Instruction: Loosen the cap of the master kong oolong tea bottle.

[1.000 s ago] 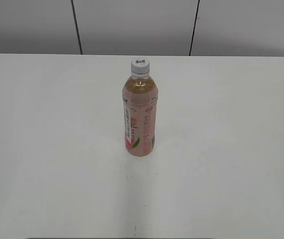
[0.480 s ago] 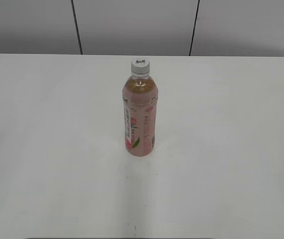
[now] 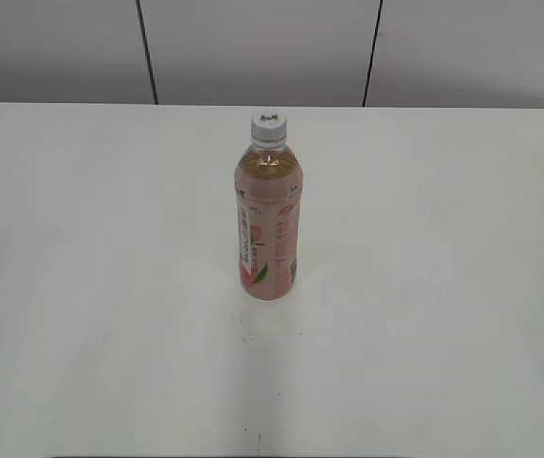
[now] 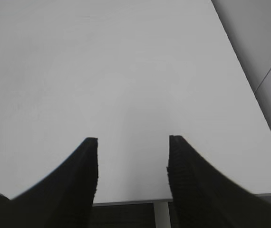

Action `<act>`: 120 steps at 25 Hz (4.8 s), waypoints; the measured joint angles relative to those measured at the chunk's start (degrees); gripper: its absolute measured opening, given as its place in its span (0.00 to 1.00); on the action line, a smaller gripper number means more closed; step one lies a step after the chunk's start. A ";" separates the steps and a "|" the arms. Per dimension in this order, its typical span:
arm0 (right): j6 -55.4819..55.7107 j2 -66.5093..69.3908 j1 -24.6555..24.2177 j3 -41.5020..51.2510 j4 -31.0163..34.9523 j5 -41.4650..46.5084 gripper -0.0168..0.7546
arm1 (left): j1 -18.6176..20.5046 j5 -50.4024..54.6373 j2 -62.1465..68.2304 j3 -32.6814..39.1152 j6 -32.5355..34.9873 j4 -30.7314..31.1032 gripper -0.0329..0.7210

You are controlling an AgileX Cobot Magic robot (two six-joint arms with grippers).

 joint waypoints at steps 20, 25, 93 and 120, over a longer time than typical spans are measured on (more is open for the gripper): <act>0.00 0.00 0.00 0.00 0.00 0.00 0.50 | 0.00 -56.27 73.21 -0.12 -7.34 31.78 0.36; 0.00 0.00 0.00 0.00 0.00 0.00 0.50 | -0.20 -56.45 85.20 -2.79 -7.51 44.04 0.36; 0.00 0.00 0.00 0.00 0.05 0.00 0.50 | -26.94 -55.12 111.76 -39.54 -15.11 43.26 0.58; 0.00 0.00 0.00 0.00 0.05 0.00 0.50 | -20.70 -52.88 100.87 -27.52 -15.24 49.22 0.58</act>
